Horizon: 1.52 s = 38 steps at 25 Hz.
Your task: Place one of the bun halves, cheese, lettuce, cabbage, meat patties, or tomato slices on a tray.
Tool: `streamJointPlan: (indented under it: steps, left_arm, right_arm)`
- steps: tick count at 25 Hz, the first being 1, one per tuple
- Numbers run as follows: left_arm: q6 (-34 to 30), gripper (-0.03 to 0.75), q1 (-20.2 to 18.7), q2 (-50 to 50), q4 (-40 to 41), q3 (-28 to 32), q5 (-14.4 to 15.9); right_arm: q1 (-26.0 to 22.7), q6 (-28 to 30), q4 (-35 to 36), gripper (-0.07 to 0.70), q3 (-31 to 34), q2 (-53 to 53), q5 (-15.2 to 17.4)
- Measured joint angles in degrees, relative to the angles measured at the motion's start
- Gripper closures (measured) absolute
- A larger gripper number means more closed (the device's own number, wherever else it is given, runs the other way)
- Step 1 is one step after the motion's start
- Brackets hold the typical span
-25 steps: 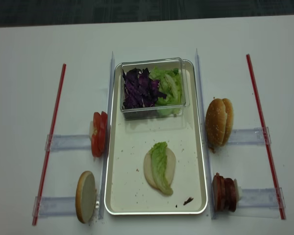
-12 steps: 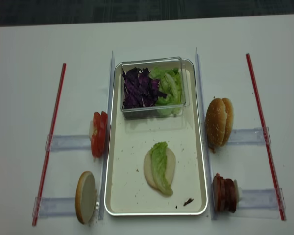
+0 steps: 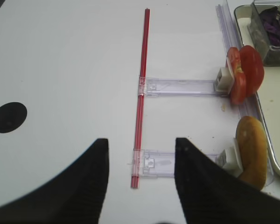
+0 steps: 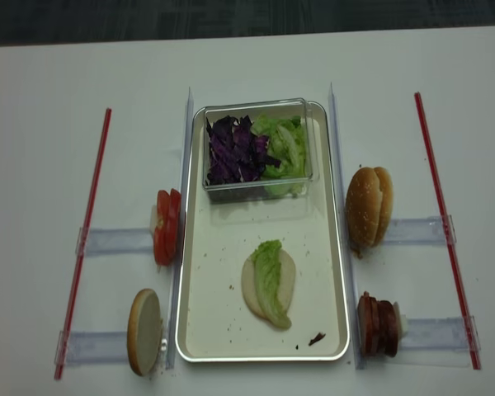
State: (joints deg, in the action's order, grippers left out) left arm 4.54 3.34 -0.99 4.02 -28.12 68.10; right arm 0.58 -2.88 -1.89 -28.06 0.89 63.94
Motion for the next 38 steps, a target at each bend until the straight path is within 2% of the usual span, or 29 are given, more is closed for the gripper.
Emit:
streamJointPlan:
  steps: [8,21,28,38]
  left_arm:
    - [0.0,0.413,0.0,0.0,0.0,0.0,0.0]
    - [0.0,0.413,0.0,0.0,0.0,0.0,0.0]
    - [0.0,0.413,0.0,0.0,0.0,0.0,0.0]
    - [0.0,0.413,0.0,0.0,0.0,0.0,0.0]
  right_arm:
    - [0.0,-1.55,-0.77,0.027,0.0,0.0,0.0]
    - [0.0,-1.8,-0.9,0.027,0.0,0.0,0.0]
    - [0.0,-1.8,-0.9,0.05,0.0,0.0,0.48]
    - [0.0,-1.8,-0.9,0.141,0.0,0.0,1.5]
